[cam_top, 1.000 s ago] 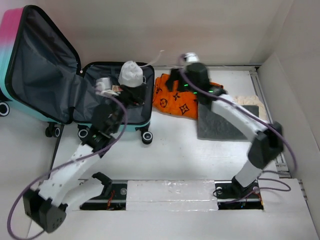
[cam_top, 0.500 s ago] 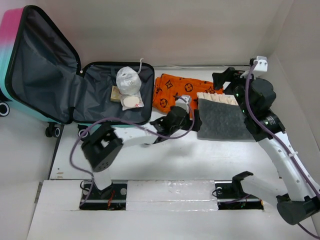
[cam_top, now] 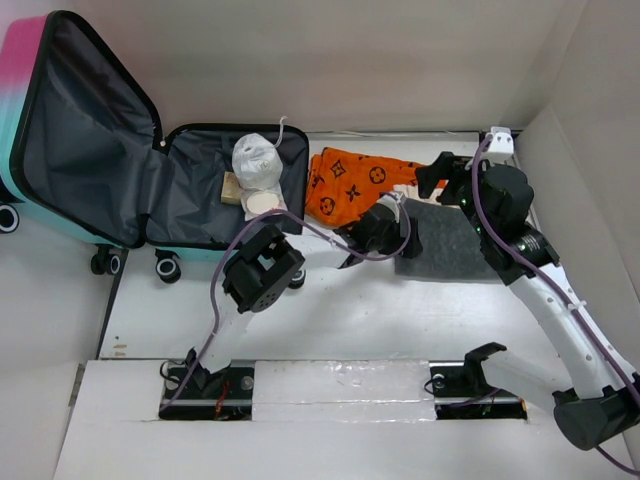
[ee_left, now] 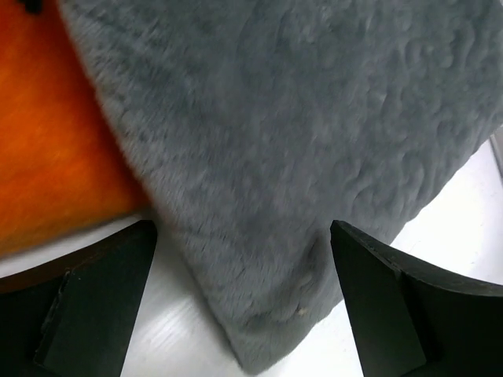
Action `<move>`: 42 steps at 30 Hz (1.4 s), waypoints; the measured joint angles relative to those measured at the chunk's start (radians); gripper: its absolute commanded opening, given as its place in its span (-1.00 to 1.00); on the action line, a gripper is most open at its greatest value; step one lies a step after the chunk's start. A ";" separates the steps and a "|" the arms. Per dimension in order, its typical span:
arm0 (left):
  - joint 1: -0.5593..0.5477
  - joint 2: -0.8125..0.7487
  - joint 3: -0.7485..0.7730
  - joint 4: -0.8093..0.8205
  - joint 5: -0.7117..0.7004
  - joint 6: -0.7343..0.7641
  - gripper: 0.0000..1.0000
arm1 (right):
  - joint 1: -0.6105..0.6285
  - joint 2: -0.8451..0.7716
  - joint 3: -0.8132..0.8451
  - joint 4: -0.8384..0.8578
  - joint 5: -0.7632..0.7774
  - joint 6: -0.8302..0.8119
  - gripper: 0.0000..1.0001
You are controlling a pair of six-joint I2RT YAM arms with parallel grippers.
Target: Pack the luggage
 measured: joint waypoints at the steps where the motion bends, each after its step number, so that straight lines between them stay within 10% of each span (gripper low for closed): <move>1: 0.002 0.016 0.019 0.006 0.013 -0.005 0.77 | 0.000 -0.002 0.000 0.000 -0.002 0.000 0.63; 9: -0.009 0.080 0.084 0.036 0.055 -0.045 0.20 | 0.000 -0.027 -0.001 0.006 -0.027 0.000 0.63; 14: -0.018 0.091 0.079 0.039 0.072 -0.072 -1.00 | 0.002 -0.039 -0.001 0.006 -0.030 0.000 0.63; 28: -0.055 -0.128 0.038 -0.015 0.119 -0.032 -1.00 | 0.015 -0.143 0.004 0.006 -0.024 0.001 0.63; 42: 0.135 -0.061 0.791 -0.335 0.295 0.032 -1.00 | 0.005 -0.185 0.072 0.012 -0.015 0.001 0.65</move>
